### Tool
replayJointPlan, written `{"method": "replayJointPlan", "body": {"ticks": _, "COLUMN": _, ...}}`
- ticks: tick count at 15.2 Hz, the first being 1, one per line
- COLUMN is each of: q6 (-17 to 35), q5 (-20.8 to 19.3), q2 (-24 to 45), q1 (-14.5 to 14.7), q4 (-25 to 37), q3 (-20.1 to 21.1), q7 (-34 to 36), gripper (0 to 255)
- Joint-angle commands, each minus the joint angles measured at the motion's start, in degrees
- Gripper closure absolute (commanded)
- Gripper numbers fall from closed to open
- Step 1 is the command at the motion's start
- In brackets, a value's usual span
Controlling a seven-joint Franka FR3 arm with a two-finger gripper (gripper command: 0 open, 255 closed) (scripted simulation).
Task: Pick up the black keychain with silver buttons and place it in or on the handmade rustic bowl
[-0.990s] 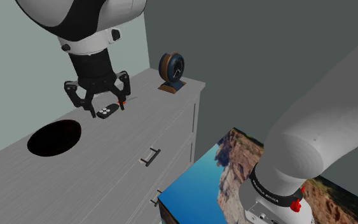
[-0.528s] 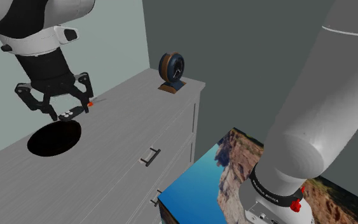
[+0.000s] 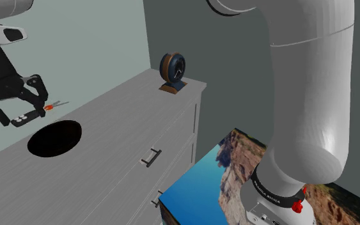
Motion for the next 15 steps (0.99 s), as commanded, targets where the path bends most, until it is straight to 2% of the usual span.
{"method": "replayJointPlan", "body": {"ticks": 1, "q6": 0.1, "q5": -1.4, "q2": 2.4, "q1": 1.4, "q4": 1.9, "q3": -0.5, "q7": 0.9, "gripper": 255}}
{"method": "replayJointPlan", "body": {"ticks": 15, "q6": 9.4, "q5": -3.5, "q2": 4.8, "q1": 1.1, "q4": -5.6, "q3": -1.8, "q7": 2.5, "gripper": 255}}
